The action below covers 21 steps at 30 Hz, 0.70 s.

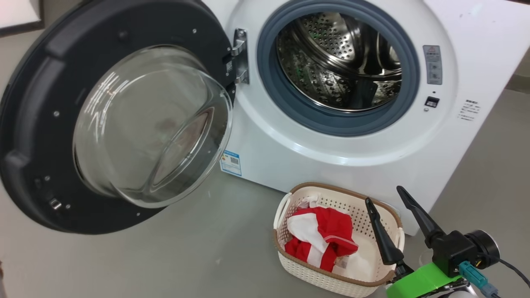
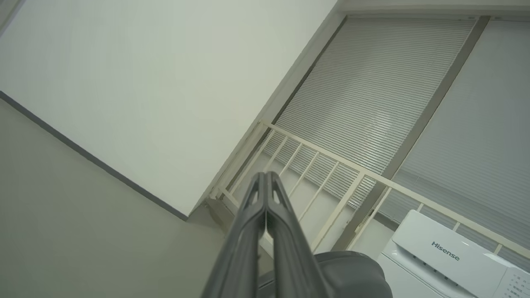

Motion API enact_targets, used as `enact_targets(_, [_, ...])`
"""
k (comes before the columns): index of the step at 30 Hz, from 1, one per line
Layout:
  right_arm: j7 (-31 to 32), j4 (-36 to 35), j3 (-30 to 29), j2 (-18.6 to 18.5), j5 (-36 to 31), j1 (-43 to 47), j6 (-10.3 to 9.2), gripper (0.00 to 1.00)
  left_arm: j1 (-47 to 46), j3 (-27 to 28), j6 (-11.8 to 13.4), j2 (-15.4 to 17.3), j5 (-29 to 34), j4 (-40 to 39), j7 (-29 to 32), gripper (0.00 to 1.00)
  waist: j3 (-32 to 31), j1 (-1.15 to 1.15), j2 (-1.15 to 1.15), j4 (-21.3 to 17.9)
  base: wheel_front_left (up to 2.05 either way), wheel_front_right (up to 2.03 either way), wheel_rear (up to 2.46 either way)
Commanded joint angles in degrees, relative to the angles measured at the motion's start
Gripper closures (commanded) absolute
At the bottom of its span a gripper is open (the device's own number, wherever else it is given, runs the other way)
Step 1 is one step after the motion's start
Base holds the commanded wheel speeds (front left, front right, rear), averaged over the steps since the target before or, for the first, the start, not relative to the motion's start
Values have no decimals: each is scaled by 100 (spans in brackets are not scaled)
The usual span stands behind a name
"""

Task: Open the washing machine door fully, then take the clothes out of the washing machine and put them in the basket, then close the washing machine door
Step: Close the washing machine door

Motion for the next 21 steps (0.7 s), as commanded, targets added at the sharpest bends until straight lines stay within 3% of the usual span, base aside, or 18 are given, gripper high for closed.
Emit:
enact_targets(1, [7,-164,113,-28,-70,-43,20,0,-237,189,-54,294,-98,-40,66,100,-72,0,0,-110,0,0,0])
enact_targets(11, [100,-281,60,-28,-131,41,20,0,-844,673,-222,692,-1081,1441,996,100,-89,0,0,-302,0,0,0])
enact_targets(21, [191,-383,112,-46,-192,3,20,0,-1488,663,-352,1071,-1583,2759,2017,100,63,0,0,-323,0,0,0])
